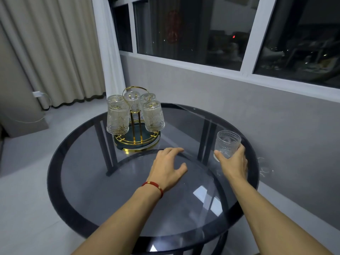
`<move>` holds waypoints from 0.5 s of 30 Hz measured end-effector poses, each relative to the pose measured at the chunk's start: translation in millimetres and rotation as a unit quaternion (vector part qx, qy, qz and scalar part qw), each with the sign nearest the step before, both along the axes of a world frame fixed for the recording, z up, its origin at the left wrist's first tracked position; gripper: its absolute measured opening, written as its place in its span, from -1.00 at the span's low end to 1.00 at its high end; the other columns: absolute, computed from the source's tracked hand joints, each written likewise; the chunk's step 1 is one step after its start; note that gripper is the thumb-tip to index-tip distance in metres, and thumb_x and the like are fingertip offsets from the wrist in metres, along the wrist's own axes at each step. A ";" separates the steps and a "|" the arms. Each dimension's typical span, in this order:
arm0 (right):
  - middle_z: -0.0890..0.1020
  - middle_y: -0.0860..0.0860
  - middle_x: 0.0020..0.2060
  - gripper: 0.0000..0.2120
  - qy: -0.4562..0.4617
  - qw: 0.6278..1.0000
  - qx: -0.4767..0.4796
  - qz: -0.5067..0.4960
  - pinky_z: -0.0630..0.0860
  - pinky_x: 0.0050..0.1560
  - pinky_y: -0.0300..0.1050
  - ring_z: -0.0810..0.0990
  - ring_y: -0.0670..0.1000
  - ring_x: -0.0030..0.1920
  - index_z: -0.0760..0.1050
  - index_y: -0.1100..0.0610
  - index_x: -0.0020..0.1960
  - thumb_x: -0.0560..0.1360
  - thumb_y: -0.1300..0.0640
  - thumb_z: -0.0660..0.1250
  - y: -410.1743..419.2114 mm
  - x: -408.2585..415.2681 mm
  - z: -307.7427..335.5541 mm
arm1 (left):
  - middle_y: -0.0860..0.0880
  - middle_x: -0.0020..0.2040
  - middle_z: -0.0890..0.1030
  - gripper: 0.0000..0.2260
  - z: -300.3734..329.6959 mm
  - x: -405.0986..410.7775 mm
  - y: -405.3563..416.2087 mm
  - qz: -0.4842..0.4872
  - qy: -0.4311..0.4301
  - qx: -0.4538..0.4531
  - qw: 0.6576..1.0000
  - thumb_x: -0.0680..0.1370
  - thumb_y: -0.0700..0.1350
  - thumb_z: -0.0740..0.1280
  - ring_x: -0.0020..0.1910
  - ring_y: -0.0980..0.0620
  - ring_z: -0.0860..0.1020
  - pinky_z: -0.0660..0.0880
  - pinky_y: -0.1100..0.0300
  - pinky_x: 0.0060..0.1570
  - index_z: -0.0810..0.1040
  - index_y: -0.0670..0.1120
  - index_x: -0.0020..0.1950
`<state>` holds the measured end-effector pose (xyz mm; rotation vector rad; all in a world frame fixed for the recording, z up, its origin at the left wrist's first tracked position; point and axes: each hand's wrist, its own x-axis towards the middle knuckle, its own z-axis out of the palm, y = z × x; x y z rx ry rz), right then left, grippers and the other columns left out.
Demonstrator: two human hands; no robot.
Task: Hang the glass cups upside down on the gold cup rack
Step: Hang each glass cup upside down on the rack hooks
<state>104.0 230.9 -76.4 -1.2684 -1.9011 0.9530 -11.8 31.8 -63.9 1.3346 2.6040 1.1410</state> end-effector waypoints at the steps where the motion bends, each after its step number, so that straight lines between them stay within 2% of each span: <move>1: 0.50 0.23 0.49 -0.13 -0.004 1.000 0.001 -0.006 0.42 0.40 0.35 0.46 0.36 0.46 0.24 0.20 0.59 0.46 -0.10 0.57 0.1 -1.2 1.0 | -0.04 0.39 0.52 -0.55 0.3 -0.7 -0.9 0.001 -0.002 0.002 1.000 0.56 0.01 0.36 0.40 -0.04 0.38 0.37 -0.01 0.41 0.46 0.00 0.45; 4: 0.55 0.20 0.43 -0.19 0.005 1.000 0.001 -0.006 0.51 0.34 0.31 0.51 0.31 0.41 0.35 0.19 0.50 0.41 -0.09 0.62 -4.2 -1.1 5.5 | -0.04 0.39 0.53 -0.55 1.4 -3.3 -3.6 0.004 -0.005 0.010 1.000 0.56 0.00 0.36 0.39 -0.03 0.40 0.36 0.04 0.40 0.47 -0.01 0.45; 6: 0.56 0.17 0.38 -0.21 0.013 0.999 0.022 0.035 0.55 0.29 0.24 0.54 0.24 0.36 0.39 0.12 0.47 0.37 -0.09 0.64 -13.4 -1.3 10.5 | -0.04 0.36 0.55 -0.56 3.9 -5.4 -4.9 0.009 -0.018 0.034 0.999 0.55 -0.01 0.39 0.36 -0.02 0.44 0.38 0.06 0.38 0.49 -0.03 0.43; 8: 0.57 0.11 0.30 -0.25 0.023 0.994 0.047 0.098 0.57 0.18 0.10 0.58 0.17 0.27 0.42 0.01 0.42 0.33 -0.11 0.65 -25.8 -3.0 18.3 | -0.02 0.32 0.57 -0.52 8.5 -8.2 -5.1 0.019 -0.075 0.080 0.994 0.53 0.02 0.45 0.30 0.02 0.49 0.44 0.07 0.33 0.48 -0.03 0.43; 9: 0.58 0.07 0.26 -0.28 0.033 0.989 0.052 0.136 0.58 0.12 0.06 0.61 0.12 0.23 0.44 -0.05 0.37 0.30 -0.13 0.65 -33.2 -4.8 22.4 | -0.01 0.31 0.55 -0.45 11.5 -10.0 -5.7 0.021 -0.133 0.110 0.985 0.51 0.06 0.48 0.26 0.05 0.52 0.48 0.08 0.29 0.44 -0.01 0.46; 12: 0.61 -0.08 0.21 -0.31 0.044 0.964 0.047 0.259 0.65 0.13 0.01 0.64 -0.07 0.18 0.48 -0.23 0.30 0.24 -0.27 0.65 -57.9 -16.8 32.5 | -0.01 0.32 0.49 -0.15 21.4 -15.3 -10.2 -0.013 -0.341 0.204 0.918 0.41 0.12 0.58 0.16 0.14 0.58 0.60 0.01 0.18 0.22 0.05 0.59; 15: 0.59 -0.20 0.26 -0.20 0.046 0.944 0.050 0.322 0.62 0.23 -0.07 0.62 -0.21 0.22 0.49 -0.28 0.43 0.23 -0.29 0.63 -72.7 -30.0 30.9 | -0.08 0.24 0.53 -0.13 27.0 -22.4 -16.3 0.003 -0.434 0.290 0.853 0.38 -0.01 0.63 0.05 0.11 0.67 0.69 0.00 -0.08 0.23 0.03 0.57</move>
